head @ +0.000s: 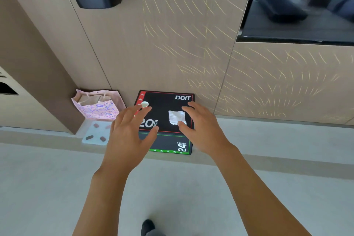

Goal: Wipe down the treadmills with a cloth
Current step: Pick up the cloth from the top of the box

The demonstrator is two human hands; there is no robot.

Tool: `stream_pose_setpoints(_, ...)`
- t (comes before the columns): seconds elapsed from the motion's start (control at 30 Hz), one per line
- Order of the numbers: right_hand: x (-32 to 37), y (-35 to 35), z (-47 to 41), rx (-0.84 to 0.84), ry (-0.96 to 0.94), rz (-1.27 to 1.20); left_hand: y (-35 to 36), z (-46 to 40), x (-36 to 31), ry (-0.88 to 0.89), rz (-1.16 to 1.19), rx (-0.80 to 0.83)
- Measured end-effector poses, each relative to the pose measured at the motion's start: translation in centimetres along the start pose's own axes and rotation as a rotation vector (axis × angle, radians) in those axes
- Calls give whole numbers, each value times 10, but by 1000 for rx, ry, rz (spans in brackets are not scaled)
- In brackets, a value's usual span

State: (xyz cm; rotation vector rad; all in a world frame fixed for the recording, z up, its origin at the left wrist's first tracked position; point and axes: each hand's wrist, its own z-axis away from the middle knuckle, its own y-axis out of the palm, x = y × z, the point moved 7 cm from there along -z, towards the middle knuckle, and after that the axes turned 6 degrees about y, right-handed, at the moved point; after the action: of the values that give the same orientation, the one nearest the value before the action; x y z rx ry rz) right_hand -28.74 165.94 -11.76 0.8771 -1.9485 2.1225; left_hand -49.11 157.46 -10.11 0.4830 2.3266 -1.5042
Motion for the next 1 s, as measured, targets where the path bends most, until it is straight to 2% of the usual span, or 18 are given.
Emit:
stream_pose_setpoints(0.13, 3, 18, -60, 39, 10, 23, 19, -46, 38, -27, 9, 15)
stream_pose_setpoints(0.63, 60, 53, -314, 15, 125, 117, 39, -287, 203, 92, 80, 47)
stream_pose_setpoints(1.0, 8, 89, -408, 97, 224, 123, 133, -363, 257, 23, 176, 188)
